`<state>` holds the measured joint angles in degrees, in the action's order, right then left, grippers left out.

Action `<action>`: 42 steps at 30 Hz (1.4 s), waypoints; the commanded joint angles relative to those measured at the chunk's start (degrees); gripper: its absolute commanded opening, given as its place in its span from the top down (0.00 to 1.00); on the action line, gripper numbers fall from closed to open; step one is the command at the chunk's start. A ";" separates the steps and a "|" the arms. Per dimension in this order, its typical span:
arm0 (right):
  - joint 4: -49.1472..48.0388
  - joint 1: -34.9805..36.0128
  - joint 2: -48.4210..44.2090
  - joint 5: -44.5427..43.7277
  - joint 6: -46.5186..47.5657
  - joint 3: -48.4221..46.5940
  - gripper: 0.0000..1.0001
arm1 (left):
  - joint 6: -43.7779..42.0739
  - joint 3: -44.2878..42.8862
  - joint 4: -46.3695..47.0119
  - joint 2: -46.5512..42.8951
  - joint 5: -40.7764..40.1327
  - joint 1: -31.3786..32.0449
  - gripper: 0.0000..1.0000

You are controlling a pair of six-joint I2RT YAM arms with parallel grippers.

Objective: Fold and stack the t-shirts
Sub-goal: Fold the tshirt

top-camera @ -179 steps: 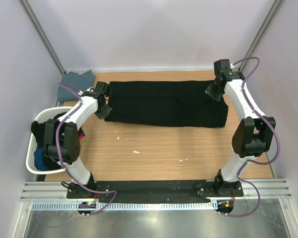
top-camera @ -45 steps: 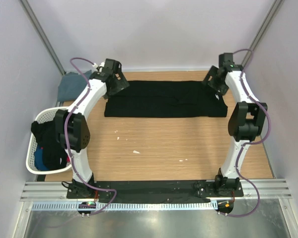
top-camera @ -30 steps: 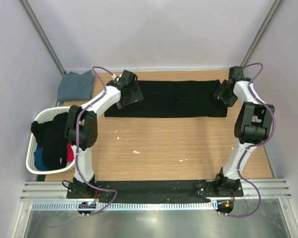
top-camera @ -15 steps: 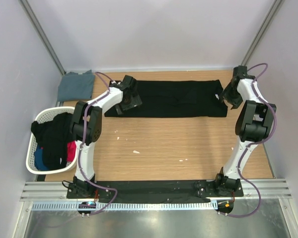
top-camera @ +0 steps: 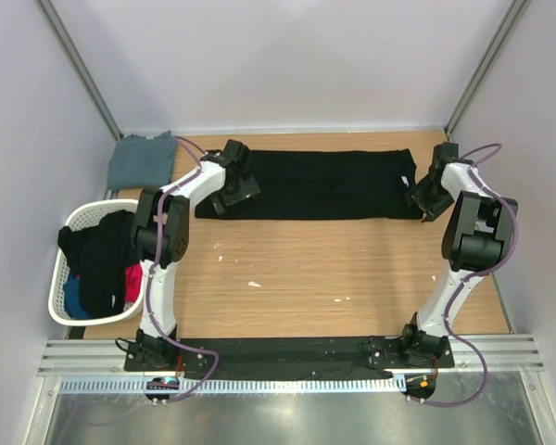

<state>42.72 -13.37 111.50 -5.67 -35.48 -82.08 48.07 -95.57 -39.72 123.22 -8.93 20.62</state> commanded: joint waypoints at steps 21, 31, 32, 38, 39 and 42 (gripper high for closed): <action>-5.19 -0.61 3.63 -4.80 1.82 -2.99 0.65 | 2.02 -1.64 -6.77 2.90 -4.26 -2.87 0.04; -5.89 -0.61 5.57 -0.30 4.19 -2.03 0.69 | 1.76 -2.43 -7.38 3.08 -4.60 -3.39 0.04; -5.46 -0.70 5.83 -1.00 4.98 -2.20 0.69 | 1.67 -2.34 -7.47 3.08 -4.69 -3.48 0.04; -0.45 -1.22 8.55 -8.99 8.41 -6.06 0.69 | 1.41 -2.43 -8.18 3.17 -5.31 -4.27 0.04; -0.10 -1.92 9.16 -9.53 8.68 -6.33 0.69 | 1.41 -2.34 -8.35 3.17 -5.48 -4.62 0.04; -0.35 -3.59 8.82 -9.27 9.03 -6.60 0.69 | 1.06 -2.52 -9.14 3.17 -6.54 -4.98 0.04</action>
<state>40.40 -14.37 118.89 -9.67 -28.62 -87.88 49.50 -97.58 -45.41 124.55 -12.14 17.28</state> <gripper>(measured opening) 0.312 0.959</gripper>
